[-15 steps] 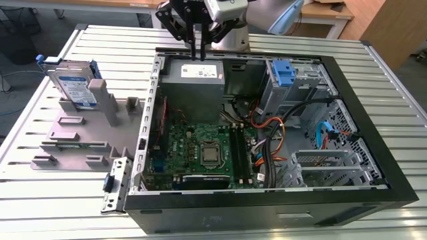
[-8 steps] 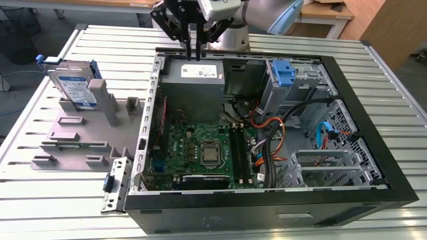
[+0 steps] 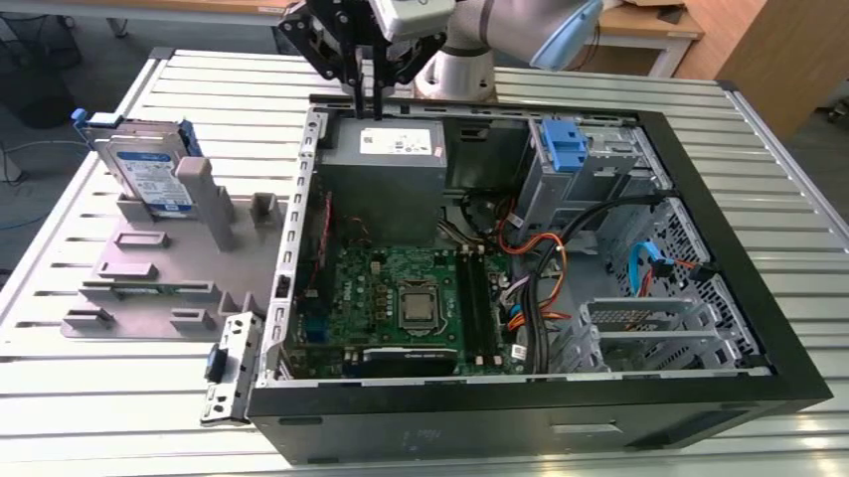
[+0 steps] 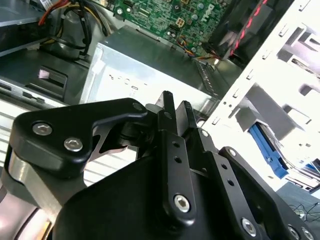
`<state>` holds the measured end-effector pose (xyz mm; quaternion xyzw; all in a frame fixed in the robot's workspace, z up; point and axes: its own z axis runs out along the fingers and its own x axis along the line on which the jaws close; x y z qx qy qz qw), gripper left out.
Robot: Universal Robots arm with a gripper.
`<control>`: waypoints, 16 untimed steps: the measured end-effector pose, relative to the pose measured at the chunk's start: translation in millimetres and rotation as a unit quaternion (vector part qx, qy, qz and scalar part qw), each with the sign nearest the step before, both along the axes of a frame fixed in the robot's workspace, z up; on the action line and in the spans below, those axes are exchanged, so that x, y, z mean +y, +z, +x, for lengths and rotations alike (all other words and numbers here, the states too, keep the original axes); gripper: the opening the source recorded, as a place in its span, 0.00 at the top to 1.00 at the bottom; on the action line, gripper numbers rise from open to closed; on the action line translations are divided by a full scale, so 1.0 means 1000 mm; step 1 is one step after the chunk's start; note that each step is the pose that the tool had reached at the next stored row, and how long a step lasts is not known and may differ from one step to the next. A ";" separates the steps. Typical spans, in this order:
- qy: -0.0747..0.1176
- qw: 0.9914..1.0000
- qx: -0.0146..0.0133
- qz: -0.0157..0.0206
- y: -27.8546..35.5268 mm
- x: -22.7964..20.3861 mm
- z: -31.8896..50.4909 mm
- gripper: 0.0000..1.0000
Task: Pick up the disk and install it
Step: 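Reach for the disk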
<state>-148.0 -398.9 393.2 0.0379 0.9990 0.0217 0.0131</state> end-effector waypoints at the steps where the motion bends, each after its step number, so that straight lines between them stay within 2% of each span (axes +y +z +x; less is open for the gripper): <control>1: 0.000 1.000 0.000 0.000 0.0000 0.0000 -0.0021 0.76; 7: 0.000 1.000 0.000 0.000 -0.0001 0.0000 -0.0147 0.76; 16: 0.000 1.000 0.000 0.000 -0.0001 0.0000 -0.0154 0.78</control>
